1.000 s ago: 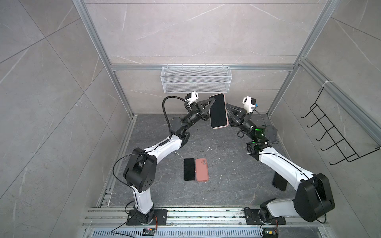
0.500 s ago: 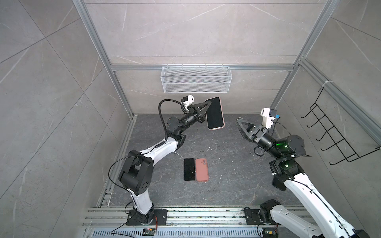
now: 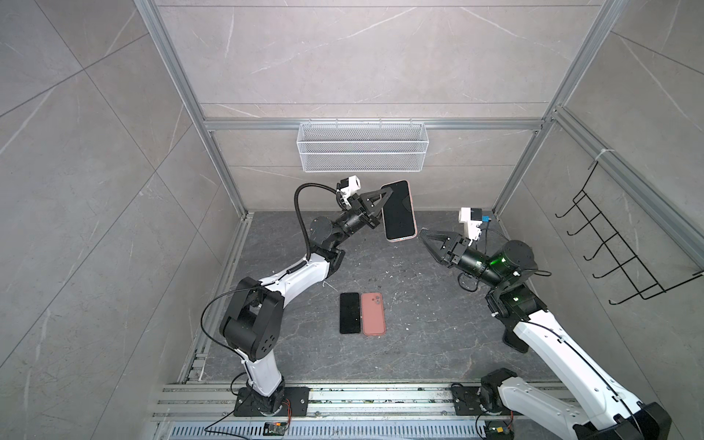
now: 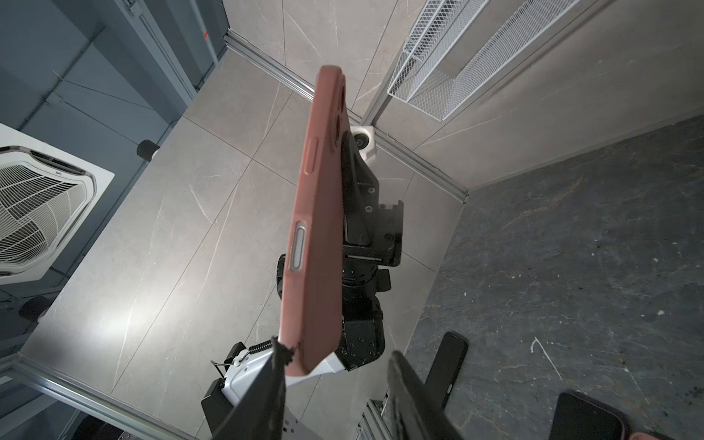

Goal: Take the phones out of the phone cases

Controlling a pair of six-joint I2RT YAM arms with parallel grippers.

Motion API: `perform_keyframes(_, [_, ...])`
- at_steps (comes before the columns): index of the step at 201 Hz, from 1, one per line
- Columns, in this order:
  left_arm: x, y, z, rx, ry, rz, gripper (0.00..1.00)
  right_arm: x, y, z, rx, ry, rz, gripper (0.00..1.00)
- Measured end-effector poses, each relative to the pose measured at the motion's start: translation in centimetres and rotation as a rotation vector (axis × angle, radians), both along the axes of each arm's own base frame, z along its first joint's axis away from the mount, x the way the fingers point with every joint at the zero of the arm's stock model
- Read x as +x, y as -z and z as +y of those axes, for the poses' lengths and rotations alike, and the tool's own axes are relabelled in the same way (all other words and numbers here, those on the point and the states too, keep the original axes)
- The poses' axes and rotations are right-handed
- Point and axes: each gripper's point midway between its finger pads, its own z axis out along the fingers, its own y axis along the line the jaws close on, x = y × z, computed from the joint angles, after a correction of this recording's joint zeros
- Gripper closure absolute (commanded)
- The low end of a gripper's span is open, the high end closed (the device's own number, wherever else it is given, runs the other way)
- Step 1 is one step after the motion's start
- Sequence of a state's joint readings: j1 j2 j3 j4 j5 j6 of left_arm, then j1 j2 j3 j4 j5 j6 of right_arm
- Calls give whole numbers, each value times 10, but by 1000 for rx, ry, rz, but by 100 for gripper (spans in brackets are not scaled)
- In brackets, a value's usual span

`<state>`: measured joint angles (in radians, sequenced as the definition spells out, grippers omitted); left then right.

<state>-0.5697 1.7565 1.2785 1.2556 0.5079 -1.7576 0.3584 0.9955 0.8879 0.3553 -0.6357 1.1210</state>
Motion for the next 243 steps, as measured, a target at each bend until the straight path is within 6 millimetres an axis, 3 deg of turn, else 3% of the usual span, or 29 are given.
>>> perform_keyframes(122, [0, 0, 0, 0, 0, 0, 100, -4, -3, 10, 12, -38, -26, 56])
perform_keyframes(243, [2, 4, -1, 15, -16, -7, 100, -2, 6, 12, 16, -42, -28, 65])
